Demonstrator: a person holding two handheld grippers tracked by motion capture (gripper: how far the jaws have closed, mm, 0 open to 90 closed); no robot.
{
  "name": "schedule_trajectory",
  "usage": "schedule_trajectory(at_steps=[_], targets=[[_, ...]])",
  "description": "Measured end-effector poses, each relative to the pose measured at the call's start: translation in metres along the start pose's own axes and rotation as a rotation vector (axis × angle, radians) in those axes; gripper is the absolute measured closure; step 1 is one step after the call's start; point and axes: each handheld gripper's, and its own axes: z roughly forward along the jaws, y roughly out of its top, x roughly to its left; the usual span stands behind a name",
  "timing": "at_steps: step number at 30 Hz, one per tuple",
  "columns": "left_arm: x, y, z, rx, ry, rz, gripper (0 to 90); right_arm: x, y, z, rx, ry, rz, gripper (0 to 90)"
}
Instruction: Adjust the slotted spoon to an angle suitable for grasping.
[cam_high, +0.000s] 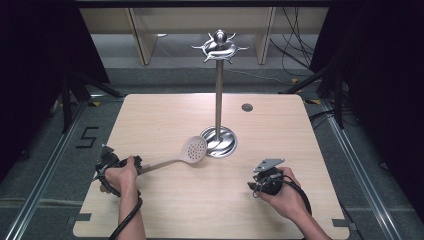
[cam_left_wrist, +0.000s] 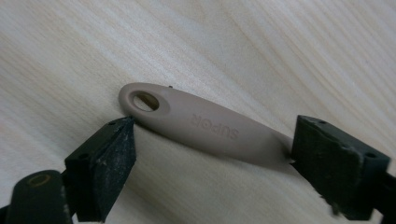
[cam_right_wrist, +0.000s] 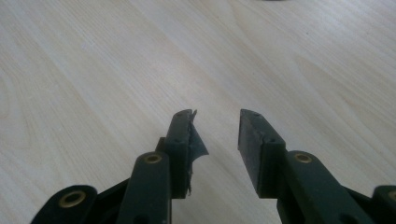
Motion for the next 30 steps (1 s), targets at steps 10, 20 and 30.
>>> schedule_trajectory(at_steps=[10, 20, 30], targets=[[0.0, 0.008, 0.001, 0.016, -0.005, 0.012, 16.6, 0.0, 0.0, 0.0, 0.003, 0.002, 0.008, 65.1], [-0.006, 0.016, 0.008, -0.006, 0.022, -0.008, 12.5, 0.001, -0.001, 0.003, -0.004, 0.005, 0.032, 63.7], [-0.011, 0.016, 0.01, -0.01, 0.051, 0.022, 12.8, 0.001, -0.001, 0.001, 0.017, 0.018, 0.035, 62.9]])
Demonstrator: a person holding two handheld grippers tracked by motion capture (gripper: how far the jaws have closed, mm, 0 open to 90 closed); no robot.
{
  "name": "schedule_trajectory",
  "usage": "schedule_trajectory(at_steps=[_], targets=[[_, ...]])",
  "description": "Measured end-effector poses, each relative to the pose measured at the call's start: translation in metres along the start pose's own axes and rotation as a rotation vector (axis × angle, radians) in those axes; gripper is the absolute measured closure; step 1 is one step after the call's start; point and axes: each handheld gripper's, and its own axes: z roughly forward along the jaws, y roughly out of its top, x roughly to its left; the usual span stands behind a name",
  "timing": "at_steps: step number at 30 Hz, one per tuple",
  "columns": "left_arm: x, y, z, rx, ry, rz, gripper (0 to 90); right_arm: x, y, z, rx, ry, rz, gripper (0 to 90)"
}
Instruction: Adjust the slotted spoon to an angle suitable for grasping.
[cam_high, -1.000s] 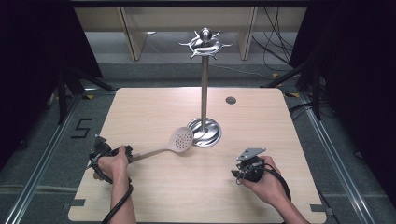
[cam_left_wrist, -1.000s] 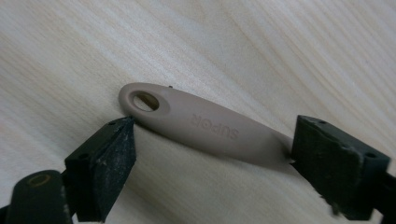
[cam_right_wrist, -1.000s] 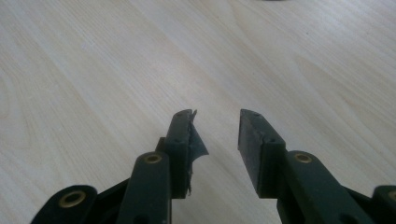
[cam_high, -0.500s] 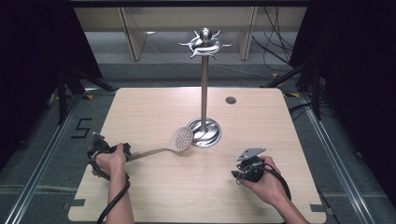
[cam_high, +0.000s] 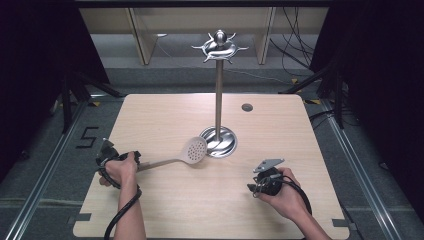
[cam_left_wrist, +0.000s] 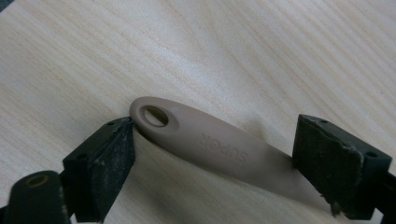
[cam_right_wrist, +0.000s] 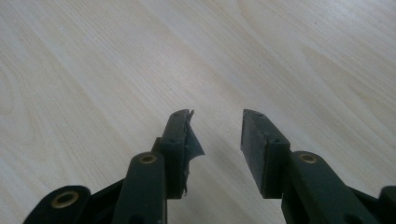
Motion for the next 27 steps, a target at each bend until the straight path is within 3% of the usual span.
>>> schedule_trajectory(at_steps=[4, 11, 12, 16, 23, 27], targets=[[0.0, 0.0, 0.001, -0.023, -0.001, 0.018, 14.3, 0.0, 0.0, 0.0, -0.001, -0.003, -0.006, 62.9], [0.002, 0.004, -0.001, 0.007, 0.01, 0.054, 21.4, -0.001, 0.0, 0.0, -0.001, -0.001, -0.001, 62.9], [0.002, 0.005, -0.001, 0.008, 0.012, 0.06, 22.8, 0.0, -0.001, 0.002, -0.02, -0.007, 0.005, 62.9], [0.002, 0.006, -0.001, 0.006, 0.022, 0.089, 27.8, 0.0, 0.0, 0.0, -0.001, -0.003, -0.005, 62.9], [0.003, 0.011, -0.002, 0.029, 0.046, 0.169, 40.1, 0.0, 0.0, 0.0, 0.003, 0.002, -0.003, 63.0], [0.002, 0.013, -0.002, 0.023, 0.064, 0.235, 47.3, 0.001, 0.0, 0.0, 0.004, 0.006, -0.007, 63.0]])
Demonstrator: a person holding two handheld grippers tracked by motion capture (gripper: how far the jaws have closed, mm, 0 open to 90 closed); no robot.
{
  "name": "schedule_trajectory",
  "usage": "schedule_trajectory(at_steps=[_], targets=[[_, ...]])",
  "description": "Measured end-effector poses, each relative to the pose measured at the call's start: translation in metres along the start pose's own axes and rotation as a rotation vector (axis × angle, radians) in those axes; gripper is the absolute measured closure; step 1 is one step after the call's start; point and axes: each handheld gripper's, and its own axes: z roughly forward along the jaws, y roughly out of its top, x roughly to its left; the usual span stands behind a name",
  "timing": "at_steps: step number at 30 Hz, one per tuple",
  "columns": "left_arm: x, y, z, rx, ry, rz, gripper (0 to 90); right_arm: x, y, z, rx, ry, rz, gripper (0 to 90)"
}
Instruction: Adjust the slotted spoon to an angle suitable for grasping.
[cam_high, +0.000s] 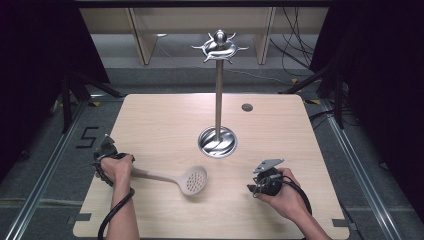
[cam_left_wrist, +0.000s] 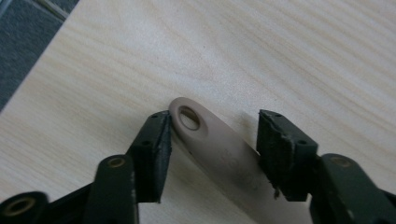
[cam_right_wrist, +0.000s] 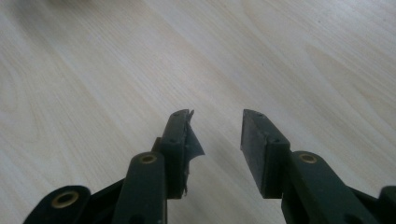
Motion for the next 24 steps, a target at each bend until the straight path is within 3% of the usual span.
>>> schedule_trajectory(at_steps=[1, 2, 4, 12, 13, 14, 15, 18, 19, 23, 24], targets=[[-0.003, 0.0, 0.002, -0.015, 0.017, 0.042, 51.8, 0.0, 0.0, 0.0, -0.001, 0.0, 0.0, 63.0], [-0.003, 0.0, 0.002, -0.015, 0.017, 0.042, 53.8, 0.0, 0.0, 0.0, -0.001, 0.0, 0.0, 63.0], [-0.005, 0.001, 0.001, -0.001, 0.041, 0.096, 57.2, 0.0, 0.0, -0.001, -0.002, 0.0, 0.002, 63.0], [-0.013, 0.002, -0.001, 0.037, 0.061, 0.221, 63.1, 0.0, 0.0, -0.001, -0.006, -0.004, -0.007, 63.1], [-0.017, 0.002, -0.001, 0.045, 0.058, 0.264, 63.7, 0.0, 0.0, -0.001, -0.005, -0.003, -0.01, 63.0], [-0.017, 0.002, -0.001, 0.045, 0.058, 0.264, 64.0, 0.0, 0.0, -0.001, -0.005, -0.003, -0.01, 63.0], [-0.021, 0.002, -0.002, 0.055, 0.06, 0.295, 64.3, 0.0, -0.001, 0.0, -0.02, -0.009, -0.006, 63.0], [-0.024, 0.001, -0.001, 0.049, 0.043, 0.302, 65.4, 0.0, 0.0, -0.002, -0.001, 0.0, 0.003, 63.1], [-0.026, 0.001, -0.002, 0.059, 0.04, 0.327, 65.7, 0.0, 0.0, -0.002, -0.003, 0.0, 0.003, 63.1], [-0.031, 0.001, -0.002, 0.063, 0.031, 0.346, 66.5, 0.0, 0.0, -0.002, -0.002, 0.001, 0.002, 63.0], [-0.033, 0.001, -0.001, 0.071, 0.024, 0.369, 66.7, 0.0, 0.0, -0.002, -0.003, 0.001, 0.002, 63.0]])
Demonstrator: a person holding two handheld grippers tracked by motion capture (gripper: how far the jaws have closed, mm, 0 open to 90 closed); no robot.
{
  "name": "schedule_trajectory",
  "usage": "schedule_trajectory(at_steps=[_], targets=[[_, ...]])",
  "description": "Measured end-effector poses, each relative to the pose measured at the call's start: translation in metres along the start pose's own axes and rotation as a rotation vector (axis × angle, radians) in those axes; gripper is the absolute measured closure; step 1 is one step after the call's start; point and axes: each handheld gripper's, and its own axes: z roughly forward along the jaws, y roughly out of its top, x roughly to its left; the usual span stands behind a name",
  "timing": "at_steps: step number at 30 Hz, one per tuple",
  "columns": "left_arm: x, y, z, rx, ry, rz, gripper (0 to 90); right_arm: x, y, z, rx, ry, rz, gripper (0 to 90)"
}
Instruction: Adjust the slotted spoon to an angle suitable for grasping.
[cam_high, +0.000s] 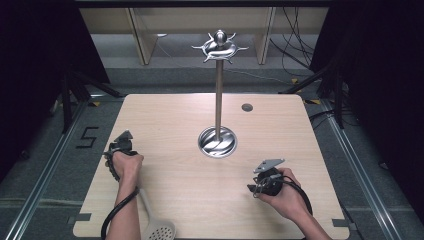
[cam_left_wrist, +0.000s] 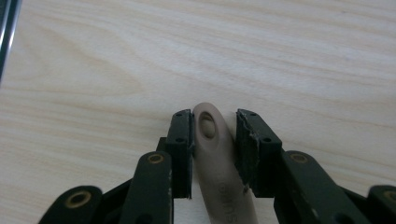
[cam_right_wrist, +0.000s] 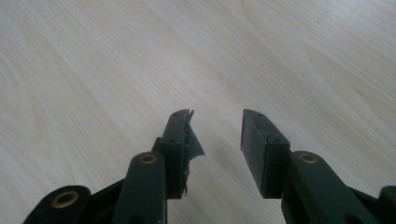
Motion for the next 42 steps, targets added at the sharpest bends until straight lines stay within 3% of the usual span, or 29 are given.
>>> schedule_trajectory(at_steps=[16, 20, 22, 25, 26, 27, 29, 30, 34, 42], targets=[[-0.015, -0.001, -0.004, -0.031, -0.069, 0.069, 68.2, 0.0, 0.0, 0.001, -0.003, 0.001, 0.003, 63.0], [-0.015, -0.002, -0.011, -0.069, -0.104, 0.035, 68.4, -0.001, 0.0, 0.0, -0.002, 0.002, 0.006, 62.9], [-0.016, -0.003, -0.013, -0.105, -0.114, -0.015, 68.4, -0.002, -0.001, 0.0, -0.005, -0.003, -0.004, 62.8], [-0.014, -0.004, -0.017, -0.118, -0.15, -0.005, 68.5, -0.005, -0.001, 0.0, 0.004, -0.036, -0.042, 62.8], [-0.014, -0.004, -0.018, -0.123, -0.157, 0.002, 68.5, -0.005, -0.001, 0.0, 0.003, -0.036, -0.041, 62.8], [-0.013, -0.004, -0.02, -0.131, -0.171, 0.006, 68.6, 0.0, 0.0, -0.001, -0.011, -0.002, 0.008, 62.7], [-0.012, -0.005, -0.023, -0.15, -0.183, -0.001, 68.6, 0.0, 0.0, -0.001, -0.015, -0.002, 0.009, 62.6], [-0.01, -0.006, -0.024, -0.167, -0.203, -0.002, 68.7, 0.0, 0.0, 0.001, -0.042, -0.014, 0.005, 62.5], [-0.003, -0.011, -0.036, -0.211, -0.252, -0.023, 68.7, -0.002, -0.001, 0.001, -0.037, -0.011, -0.005, 62.4], [0.01, -0.02, -0.064, -0.291, -0.303, -0.025, 68.9, 0.0, 0.001, -0.001, -0.024, -0.006, 0.003, 62.1]])
